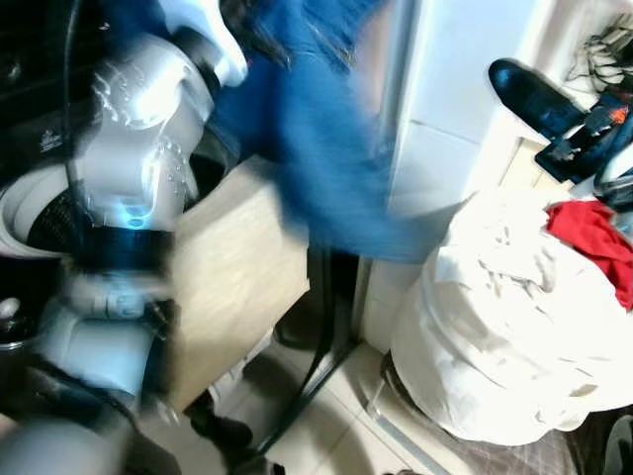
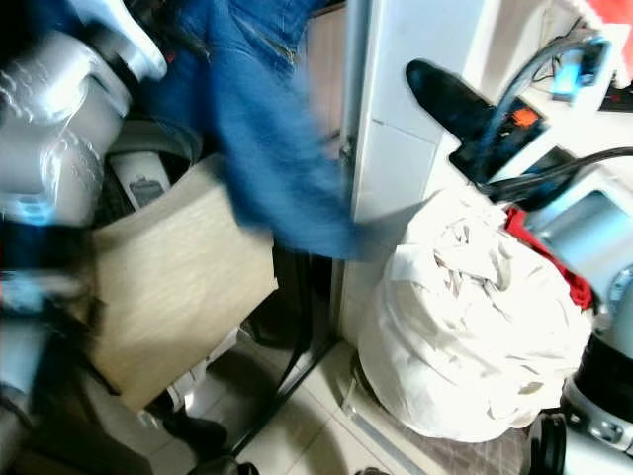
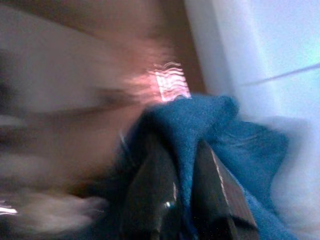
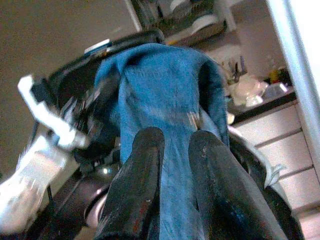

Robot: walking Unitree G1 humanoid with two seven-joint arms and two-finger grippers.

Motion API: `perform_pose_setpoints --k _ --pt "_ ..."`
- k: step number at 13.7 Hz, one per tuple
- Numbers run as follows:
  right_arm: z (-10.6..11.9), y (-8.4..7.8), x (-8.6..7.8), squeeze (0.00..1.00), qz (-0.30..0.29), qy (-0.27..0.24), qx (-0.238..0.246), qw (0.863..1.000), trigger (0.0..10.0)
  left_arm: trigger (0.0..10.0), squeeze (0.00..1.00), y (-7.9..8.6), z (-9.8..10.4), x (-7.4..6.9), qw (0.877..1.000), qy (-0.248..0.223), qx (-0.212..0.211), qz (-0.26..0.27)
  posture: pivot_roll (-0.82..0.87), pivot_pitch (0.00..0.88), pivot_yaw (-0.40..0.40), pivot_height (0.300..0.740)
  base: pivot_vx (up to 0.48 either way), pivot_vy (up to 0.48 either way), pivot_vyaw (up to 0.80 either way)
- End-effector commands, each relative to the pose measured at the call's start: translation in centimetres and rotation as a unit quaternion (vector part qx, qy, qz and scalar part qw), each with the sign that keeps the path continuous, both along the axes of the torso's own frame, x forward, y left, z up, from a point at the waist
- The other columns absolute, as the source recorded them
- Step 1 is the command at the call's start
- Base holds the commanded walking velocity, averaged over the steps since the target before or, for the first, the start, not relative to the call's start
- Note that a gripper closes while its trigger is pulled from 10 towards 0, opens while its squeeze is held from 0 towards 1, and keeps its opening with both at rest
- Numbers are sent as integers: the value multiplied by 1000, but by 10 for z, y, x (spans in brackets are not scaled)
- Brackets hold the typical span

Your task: Clothes washing

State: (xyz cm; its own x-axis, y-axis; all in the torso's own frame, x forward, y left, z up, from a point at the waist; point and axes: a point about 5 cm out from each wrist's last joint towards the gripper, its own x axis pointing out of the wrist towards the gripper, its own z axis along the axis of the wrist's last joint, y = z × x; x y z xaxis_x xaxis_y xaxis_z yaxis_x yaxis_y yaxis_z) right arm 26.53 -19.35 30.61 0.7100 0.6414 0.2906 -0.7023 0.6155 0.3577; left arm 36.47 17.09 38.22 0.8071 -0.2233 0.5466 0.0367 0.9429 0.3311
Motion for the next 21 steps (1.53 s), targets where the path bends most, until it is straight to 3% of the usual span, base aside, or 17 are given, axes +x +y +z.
perform_pose_setpoints --k 1,2,3,4,5,7,8,12,15,16,17,19,20,21 --pt "-3 7 -3 0 11 -7 -28 1000 10000 0 0 37 46 -12 982 -121 25 145 -115 0 44 740 0 0 0" --pt "-5 10 -3 0 16 -6 -37 999 10000 0 0 40 42 -6 980 -105 46 162 -115 0 44 740 0 0 0" --pt "-9 15 -3 0 23 -3 -53 998 10000 0 0 40 27 7 985 -53 59 155 -117 0 45 740 0 0 0" --pt "-23 26 -3 0 26 16 -97 995 10000 7922 0 37 -66 46 962 184 124 156 -131 0 51 740 0 0 0" --pt "-28 30 -4 0 27 23 -109 993 10000 10000 0 42 -91 50 941 245 153 178 -135 0 55 740 0 0 0" --pt "-36 36 -9 0 39 29 -134 990 10000 10000 0 51 -133 51 894 357 209 173 -138 0 59 740 0 0 0" --pt "-42 39 -11 0 49 34 -148 987 10000 10000 1000 57 -146 48 876 402 209 164 -138 0 60 740 0 0 0" --pt "-45 42 -17 0 79 33 -157 984 10000 10000 1000 77 -132 44 859 425 224 178 -130 0 54 740 0 0 0" --pt "-53 26 -2 0 10 56 -174 983 10000 10000 1000 91 -104 42 870 382 223 217 -122 0 48 740 0 0 0" --pt "-58 16 8 0 -44 76 -176 981 10000 10000 1000 94 -96 42 872 367 230 229 -122 0 48 740 0 0 0" --pt "-72 -3 22 0 -130 111 -193 966 10000 10000 1000 94 -89 42 877 346 233 238 -120 0 50 740 0 0 0" --pt "-81 -12 25 0 -165 124 -222 953 10000 10000 1000 94 -87 42 879 339 235 238 -118 0 51 740 0 0 0" --pt "-85 -17 27 0 -184 128 -223 949 10000 10000 1000 89 -85 43 890 338 217 215 -120 0 55 740 0 0 0" --pt "-91 -26 33 0 -219 135 -239 936 10000 10000 1000 73 -86 46 909 338 189 152 -121 0 57 740 0 0 0"
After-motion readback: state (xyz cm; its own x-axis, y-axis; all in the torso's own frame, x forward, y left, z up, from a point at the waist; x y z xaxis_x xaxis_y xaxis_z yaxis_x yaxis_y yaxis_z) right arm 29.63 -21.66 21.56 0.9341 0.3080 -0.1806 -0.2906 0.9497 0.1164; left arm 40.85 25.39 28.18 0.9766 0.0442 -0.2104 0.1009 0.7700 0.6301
